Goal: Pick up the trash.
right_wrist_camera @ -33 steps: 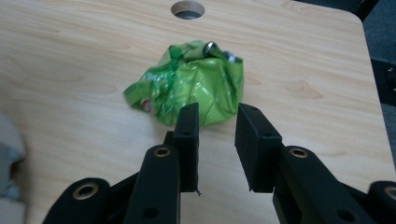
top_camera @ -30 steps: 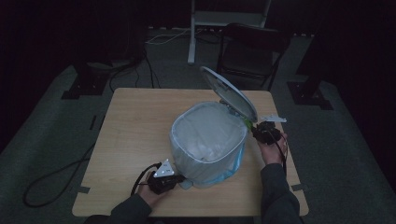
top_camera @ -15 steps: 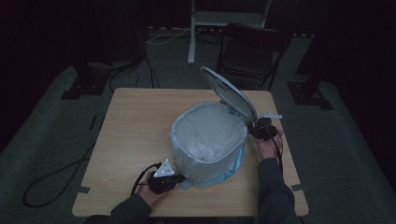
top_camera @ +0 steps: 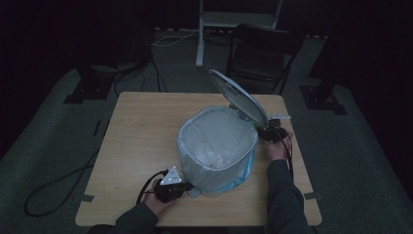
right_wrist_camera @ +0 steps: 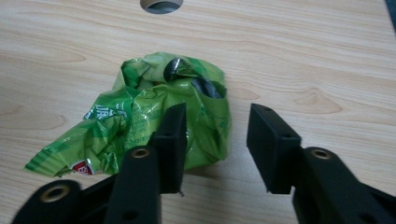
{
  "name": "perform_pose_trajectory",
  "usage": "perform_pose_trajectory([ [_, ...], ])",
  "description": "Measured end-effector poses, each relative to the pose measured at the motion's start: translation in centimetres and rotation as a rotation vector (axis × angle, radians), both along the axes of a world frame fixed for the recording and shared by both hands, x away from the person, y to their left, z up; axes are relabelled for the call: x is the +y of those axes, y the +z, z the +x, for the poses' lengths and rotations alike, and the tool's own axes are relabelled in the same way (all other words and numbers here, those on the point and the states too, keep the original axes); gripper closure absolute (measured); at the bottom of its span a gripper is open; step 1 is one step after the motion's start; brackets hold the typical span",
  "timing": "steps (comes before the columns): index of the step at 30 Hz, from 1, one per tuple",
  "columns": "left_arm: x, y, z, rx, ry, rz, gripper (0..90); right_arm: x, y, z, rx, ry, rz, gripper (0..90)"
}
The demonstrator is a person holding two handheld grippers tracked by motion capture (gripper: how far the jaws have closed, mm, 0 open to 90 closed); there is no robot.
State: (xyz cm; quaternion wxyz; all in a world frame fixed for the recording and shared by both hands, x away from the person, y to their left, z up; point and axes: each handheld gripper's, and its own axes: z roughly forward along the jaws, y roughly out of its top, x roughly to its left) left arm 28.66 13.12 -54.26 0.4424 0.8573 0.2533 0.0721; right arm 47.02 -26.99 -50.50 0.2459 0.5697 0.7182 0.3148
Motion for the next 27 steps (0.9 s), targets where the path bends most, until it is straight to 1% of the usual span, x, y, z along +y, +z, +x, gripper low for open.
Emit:
perform_pose_trajectory([
  [1,0.0,0.0,0.0,0.0,0.0,0.0,90.0,0.0,-0.1,0.1,0.002,0.004,-0.004,60.5],
  [4,0.0,0.0,0.0,0.001,0.0,-0.001,90.0,0.1,-0.3,0.2,0.007,0.014,-0.009,72.1],
  [6,0.0,0.0,0.0,0.002,0.0,-0.002,90.0,0.1,-0.3,0.2,0.009,0.019,-0.002,79.2],
  [9,0.0,0.0,0.0,0.003,0.001,-0.003,90.0,0.0,-0.3,0.0,0.006,0.026,-0.007,83.8],
  [12,0.0,0.0,0.0,0.002,0.0,-0.002,90.0,-0.1,-0.3,-0.3,-0.002,0.035,-0.011,85.5],
  [15,0.0,0.0,0.0,0.002,0.0,-0.001,90.0,-0.2,-0.3,-0.5,0.0,0.036,-0.015,86.0],
  [20,0.0,0.0,0.0,0.002,0.0,-0.002,90.0,-0.1,0.1,-0.9,-0.007,0.035,-0.041,86.3],
  [21,0.0,0.0,0.0,0.003,0.001,-0.003,90.0,-0.1,0.5,-1.2,-0.014,0.037,-0.06,86.3],
  [22,0.0,0.0,0.0,0.002,0.0,-0.002,90.0,-0.1,0.6,-1.2,-0.017,0.036,-0.066,86.3],
  [27,0.0,0.0,0.0,0.003,0.0,-0.003,90.0,0.0,1.0,-1.5,-0.024,0.035,-0.077,86.3],
])
